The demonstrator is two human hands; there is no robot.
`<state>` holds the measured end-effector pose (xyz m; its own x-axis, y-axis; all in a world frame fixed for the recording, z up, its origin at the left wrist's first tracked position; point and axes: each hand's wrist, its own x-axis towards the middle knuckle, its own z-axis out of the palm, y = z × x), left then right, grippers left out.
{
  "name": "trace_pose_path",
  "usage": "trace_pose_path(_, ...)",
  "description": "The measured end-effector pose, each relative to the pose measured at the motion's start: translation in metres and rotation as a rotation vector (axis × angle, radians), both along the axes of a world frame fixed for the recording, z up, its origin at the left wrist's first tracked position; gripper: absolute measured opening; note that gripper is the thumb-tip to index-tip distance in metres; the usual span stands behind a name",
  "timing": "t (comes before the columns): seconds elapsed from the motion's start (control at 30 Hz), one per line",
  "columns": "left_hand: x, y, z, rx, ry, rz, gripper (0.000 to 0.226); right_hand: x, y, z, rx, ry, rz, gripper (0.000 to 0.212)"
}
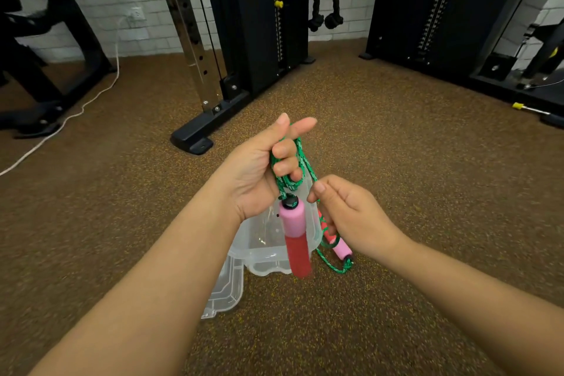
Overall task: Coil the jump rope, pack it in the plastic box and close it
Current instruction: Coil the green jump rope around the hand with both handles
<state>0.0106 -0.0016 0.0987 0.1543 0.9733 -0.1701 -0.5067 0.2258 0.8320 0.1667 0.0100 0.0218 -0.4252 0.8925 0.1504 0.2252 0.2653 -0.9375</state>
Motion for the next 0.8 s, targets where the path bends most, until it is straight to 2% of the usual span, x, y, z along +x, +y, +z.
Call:
trace_pose_path(0.13, -0.012, 0.003, 0.006, 0.037, -0.043, 0.113, 0.034, 0.004, -0.008, -0.006, -0.104, 0.055, 0.041, 0.011)
trace_pose_path(0.27, -0.023, 0.004, 0.01, 0.048, -0.04, 0.19, 0.031, 0.004, -0.013, -0.007, -0.168, 0.248, -0.066, 0.017)
trace_pose_path(0.4, -0.026, 0.003, 0.011, 0.051, -0.029, 0.203, 0.03, 0.004, -0.015, 0.007, -0.091, 0.289, -0.183, 0.016)
trace_pose_path(0.47, -0.027, 0.003, 0.01, 0.053, -0.029, 0.214, 0.03, 0.005, -0.015, 0.012, -0.123, 0.327, -0.242, 0.021)
trace_pose_path(0.53, -0.029, 0.003, 0.01, 0.054, -0.025, 0.223, 0.03, 0.006, -0.011, 0.012, -0.236, 0.413, -0.298, 0.027)
trace_pose_path(0.67, -0.033, 0.003, 0.009, 0.049, -0.017, 0.241, 0.03, 0.008, 0.007, 0.005, -0.678, 0.72, -0.297, 0.033)
trace_pose_path(0.73, -0.034, 0.003, 0.01, 0.06, -0.015, 0.25, 0.03, 0.011, 0.011, -0.002, -0.768, 0.63, -0.247, 0.035)
trace_pose_path(0.8, -0.036, 0.004, 0.011, 0.07, -0.014, 0.257, 0.03, 0.013, 0.009, -0.007, -0.705, 0.386, -0.196, 0.034)
